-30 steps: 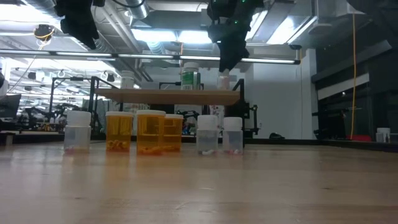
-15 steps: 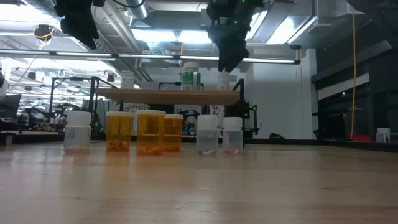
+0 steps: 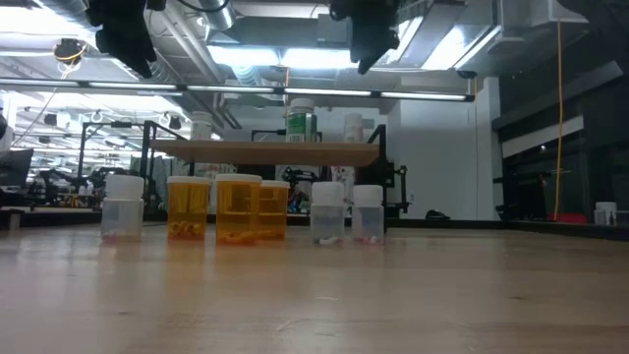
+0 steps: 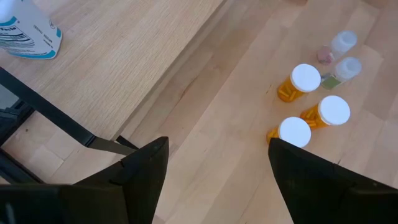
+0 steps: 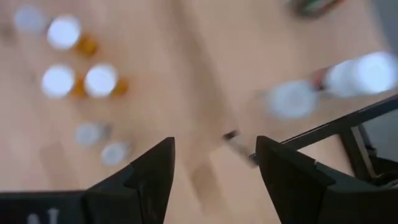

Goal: Pick and place medicine bottles onto shelf by color
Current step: Put the transparent pill bottle on the shelf

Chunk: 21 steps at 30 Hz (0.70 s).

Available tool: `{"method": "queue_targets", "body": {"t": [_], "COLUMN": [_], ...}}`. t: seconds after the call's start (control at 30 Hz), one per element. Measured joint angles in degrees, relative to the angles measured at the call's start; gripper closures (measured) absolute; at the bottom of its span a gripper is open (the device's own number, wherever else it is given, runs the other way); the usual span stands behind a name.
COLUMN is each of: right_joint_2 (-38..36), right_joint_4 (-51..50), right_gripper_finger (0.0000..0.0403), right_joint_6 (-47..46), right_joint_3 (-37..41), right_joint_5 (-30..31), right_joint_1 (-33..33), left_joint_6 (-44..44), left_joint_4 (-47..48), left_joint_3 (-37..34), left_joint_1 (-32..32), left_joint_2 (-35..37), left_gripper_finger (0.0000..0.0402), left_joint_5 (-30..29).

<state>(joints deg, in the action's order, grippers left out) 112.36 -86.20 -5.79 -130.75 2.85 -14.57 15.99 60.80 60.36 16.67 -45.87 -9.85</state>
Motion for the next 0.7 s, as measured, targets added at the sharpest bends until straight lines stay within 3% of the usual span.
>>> {"method": "queue_targets", "body": {"t": [0.3,0.57,0.7], "right_joint_2": [0.02,0.04,0.07], "right_joint_4": [1.46,19.08,24.42], "right_gripper_finger": [0.0177,0.0177,0.0177], "right_joint_6": [-1.44,-5.61,-8.50], "right_joint_3": [11.14,28.61,33.59], "right_joint_5": [0.00,0.03,0.19], "right_joint_1": [12.86,22.75,25.75], "left_joint_6": [0.04,-0.07,-0.07], "left_joint_4": [0.23,0.22,0.22], "left_joint_3": [0.00,0.00,0.00], "left_joint_1": [0.01,0.01,0.00], "left_joint_2": [0.00,0.00,0.02], "left_gripper_finger": [0.0130,0.0130,0.0130], "left_joint_5": [0.02,0.02,0.02]}}
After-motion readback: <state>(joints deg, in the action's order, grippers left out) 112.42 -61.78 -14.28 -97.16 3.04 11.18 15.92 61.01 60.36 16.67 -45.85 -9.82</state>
